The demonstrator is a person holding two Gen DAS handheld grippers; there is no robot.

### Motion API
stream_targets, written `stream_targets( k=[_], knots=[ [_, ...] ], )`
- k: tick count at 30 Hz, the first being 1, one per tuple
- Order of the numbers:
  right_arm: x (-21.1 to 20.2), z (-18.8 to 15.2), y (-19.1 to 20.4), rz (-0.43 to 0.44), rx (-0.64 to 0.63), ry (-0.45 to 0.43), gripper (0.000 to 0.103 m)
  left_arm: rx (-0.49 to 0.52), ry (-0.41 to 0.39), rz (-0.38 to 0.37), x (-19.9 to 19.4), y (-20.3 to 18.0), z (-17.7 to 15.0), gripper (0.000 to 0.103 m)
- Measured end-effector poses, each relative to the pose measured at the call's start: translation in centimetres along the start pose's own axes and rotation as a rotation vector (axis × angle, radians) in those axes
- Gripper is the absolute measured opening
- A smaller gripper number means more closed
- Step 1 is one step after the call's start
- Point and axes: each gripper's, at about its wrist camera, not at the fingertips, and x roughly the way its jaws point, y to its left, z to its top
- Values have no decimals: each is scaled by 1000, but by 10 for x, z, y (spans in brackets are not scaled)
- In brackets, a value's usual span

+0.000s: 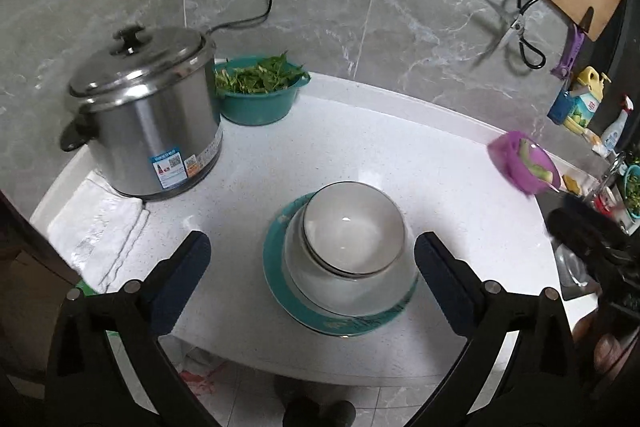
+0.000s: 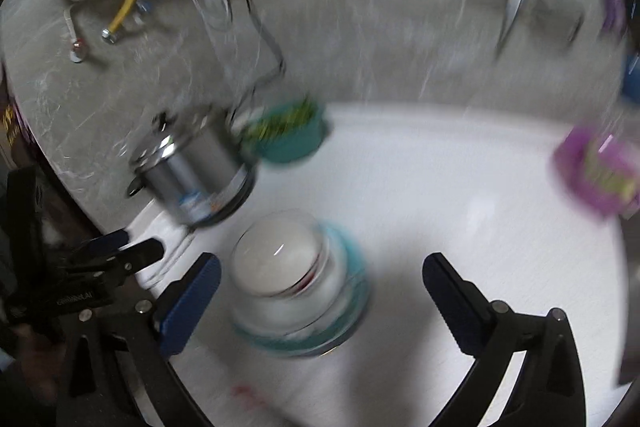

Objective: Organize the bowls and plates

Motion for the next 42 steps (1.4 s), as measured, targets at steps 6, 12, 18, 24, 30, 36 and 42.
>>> stream_targets(
  k=[6,12,18,24,30,36,42],
  knots=[
    [-38,-3,-8,-87,-23,-84,103,-38,-84,126,-45,-32,-25,103],
    [-70,3,-24,-107,59,-177,103,-25,38,92,-33,-52,-34,102],
    [-57,-1,-26,-32,102,-62,103,41,-1,117,-30,-73,-26,102],
    [-32,-8,-31,-36,298,121,103,105,20,76,-30,-80,-24,102],
    [-25,-10,-10,-103,258,161,103,95,135,48,-7,-74,-23,103],
    [-29,-12,3,-136,240,154,103,105,129,51,-5,-70,-20,103],
    [-32,-12,13,-165,201,155,103,90,130,70,-7,-62,-22,103]
  ],
)
